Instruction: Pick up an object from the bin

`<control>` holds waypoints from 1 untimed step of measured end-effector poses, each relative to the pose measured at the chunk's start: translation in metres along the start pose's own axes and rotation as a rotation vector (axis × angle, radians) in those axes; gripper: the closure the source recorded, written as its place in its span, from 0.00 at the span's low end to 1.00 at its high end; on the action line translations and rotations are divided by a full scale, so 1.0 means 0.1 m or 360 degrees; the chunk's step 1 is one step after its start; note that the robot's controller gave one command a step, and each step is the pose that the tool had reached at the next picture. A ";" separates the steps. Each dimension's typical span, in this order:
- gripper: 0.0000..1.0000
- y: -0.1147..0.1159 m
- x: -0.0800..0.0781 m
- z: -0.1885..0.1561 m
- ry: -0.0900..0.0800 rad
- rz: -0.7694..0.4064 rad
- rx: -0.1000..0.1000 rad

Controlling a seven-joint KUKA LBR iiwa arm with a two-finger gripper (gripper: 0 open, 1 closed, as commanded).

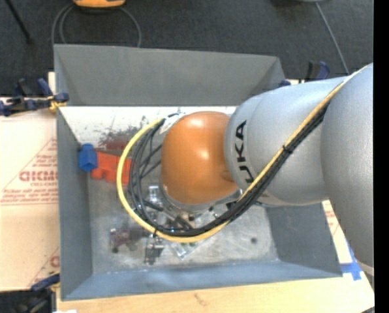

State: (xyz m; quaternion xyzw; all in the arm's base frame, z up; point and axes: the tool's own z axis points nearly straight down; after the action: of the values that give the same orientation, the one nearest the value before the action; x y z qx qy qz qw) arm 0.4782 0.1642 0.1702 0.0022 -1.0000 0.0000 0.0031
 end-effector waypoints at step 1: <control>0.00 -0.58 0.05 -0.17 -0.0011 -0.0022 0.0005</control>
Offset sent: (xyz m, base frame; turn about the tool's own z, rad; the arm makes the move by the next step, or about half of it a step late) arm -0.0057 -0.0532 0.0165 -0.0203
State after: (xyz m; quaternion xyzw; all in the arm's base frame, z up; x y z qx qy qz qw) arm 0.4734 0.1063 0.1875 0.0092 -1.0000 0.0014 -0.0003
